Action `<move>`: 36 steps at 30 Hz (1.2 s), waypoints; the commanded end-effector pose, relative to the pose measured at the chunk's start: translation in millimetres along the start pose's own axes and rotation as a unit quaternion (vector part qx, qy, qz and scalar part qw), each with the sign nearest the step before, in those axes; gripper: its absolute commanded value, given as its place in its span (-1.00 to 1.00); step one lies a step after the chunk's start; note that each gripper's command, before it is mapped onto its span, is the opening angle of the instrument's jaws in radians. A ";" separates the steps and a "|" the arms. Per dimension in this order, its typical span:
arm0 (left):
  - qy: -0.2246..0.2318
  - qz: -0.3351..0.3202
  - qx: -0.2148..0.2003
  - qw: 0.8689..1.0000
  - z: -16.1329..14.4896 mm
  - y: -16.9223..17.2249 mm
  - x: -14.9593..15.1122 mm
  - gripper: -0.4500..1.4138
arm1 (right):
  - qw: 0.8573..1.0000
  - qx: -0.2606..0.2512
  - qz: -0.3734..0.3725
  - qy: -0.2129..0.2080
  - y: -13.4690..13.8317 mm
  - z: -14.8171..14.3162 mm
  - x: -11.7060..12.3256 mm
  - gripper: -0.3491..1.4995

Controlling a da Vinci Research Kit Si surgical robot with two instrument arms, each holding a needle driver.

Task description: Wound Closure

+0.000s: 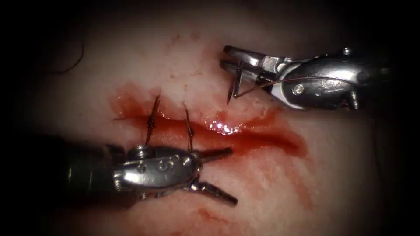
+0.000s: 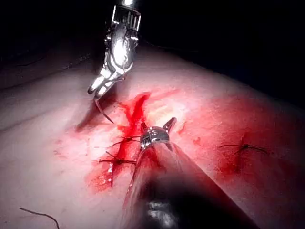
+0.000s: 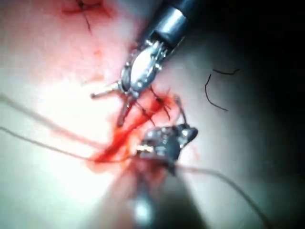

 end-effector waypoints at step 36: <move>-0.002 0.001 -0.006 1.000 0.4 -0.4 -1.0 0.22 | 0.999 0.002 -0.034 0.009 -4.6 1.5 -1.4 -1.00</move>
